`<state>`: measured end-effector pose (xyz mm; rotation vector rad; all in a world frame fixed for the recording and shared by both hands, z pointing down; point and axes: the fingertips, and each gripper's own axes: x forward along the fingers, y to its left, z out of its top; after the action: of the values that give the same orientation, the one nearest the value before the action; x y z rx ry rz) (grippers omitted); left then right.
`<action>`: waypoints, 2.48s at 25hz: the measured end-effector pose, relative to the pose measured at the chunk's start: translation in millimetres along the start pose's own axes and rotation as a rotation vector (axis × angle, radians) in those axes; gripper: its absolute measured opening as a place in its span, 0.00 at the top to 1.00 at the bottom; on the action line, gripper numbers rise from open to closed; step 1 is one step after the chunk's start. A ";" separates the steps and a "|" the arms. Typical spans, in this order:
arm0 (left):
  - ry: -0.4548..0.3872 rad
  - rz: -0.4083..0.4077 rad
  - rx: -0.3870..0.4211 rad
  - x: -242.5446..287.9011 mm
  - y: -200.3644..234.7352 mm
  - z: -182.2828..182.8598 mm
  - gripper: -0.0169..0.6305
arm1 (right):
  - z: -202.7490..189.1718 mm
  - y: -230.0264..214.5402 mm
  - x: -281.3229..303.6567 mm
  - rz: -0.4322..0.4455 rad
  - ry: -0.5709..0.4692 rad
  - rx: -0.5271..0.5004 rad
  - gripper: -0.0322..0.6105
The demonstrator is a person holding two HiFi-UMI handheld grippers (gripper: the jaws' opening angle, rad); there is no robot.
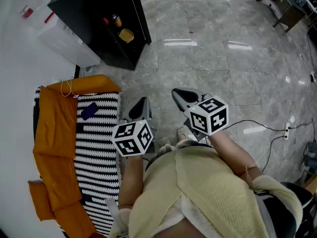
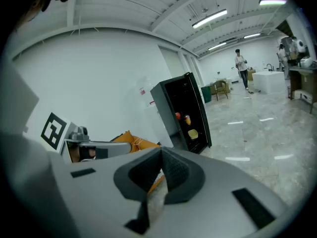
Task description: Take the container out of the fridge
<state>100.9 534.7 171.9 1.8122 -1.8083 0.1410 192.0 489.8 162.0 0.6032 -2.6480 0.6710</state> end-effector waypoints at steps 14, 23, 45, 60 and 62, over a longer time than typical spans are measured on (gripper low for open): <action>-0.030 0.015 0.012 28.7 -11.7 9.2 0.94 | 9.6 -30.8 6.6 0.029 0.001 0.002 0.90; -0.015 0.076 0.081 48.7 -11.7 9.7 0.94 | 11.3 -61.1 12.2 0.037 0.020 0.013 0.90; 0.112 -0.009 0.195 159.0 58.0 58.9 0.94 | 64.7 -110.1 118.9 -0.058 0.046 0.039 0.90; 0.150 -0.043 0.162 200.1 119.1 85.6 0.94 | 92.8 -119.6 195.5 -0.076 0.078 0.052 0.90; 0.152 -0.041 0.166 205.0 128.2 89.1 0.94 | 96.1 -120.2 206.3 -0.074 0.079 0.059 0.90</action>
<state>-31.9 322.2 231.7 1.8949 -1.6945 0.4125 52.7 279.5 213.1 0.6730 -2.5278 0.7384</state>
